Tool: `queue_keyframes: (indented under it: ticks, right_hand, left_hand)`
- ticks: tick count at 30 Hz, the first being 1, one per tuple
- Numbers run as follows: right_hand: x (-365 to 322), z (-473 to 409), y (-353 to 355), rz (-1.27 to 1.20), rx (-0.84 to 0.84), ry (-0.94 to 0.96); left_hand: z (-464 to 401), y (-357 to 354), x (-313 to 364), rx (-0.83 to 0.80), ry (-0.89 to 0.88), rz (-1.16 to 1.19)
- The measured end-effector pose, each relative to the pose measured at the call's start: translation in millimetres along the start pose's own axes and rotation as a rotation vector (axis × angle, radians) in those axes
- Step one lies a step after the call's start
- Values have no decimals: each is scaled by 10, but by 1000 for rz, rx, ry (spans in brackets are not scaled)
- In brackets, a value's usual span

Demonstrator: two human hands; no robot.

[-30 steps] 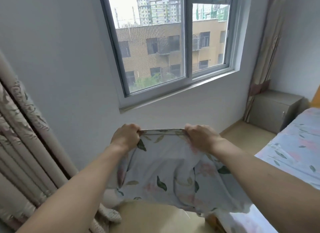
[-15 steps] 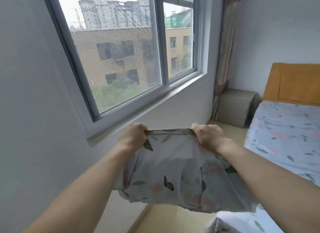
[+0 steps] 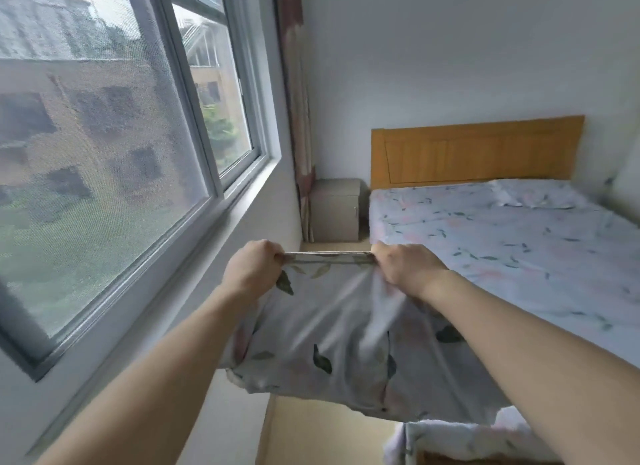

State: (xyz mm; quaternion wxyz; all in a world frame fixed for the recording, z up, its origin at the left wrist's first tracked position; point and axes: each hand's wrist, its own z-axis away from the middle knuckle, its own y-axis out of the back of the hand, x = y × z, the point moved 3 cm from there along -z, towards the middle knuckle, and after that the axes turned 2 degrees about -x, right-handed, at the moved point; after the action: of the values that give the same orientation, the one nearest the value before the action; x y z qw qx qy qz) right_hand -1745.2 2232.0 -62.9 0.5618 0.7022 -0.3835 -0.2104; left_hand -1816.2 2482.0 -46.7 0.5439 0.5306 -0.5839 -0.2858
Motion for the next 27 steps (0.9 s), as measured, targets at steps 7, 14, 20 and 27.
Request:
queue_keyframes:
  ticks: [7,14,20,27]
  right_hand:
    - [225,-173,-17,116,-37,-102]
    - [697,-626,-276,153,-93,-162]
    - [1073,-1376,-482,121,-166,-204]
    - [1368,-2305,-933,44,-178,-271]
  left_hand:
    - [-646,-338,22,-60,-29,337]
    - [-1422,-703,39,-100,-211,279]
    - [-2245,-871,-25,-96,-152,488]
    - [-3325,-985,-246,-180,-219,395]
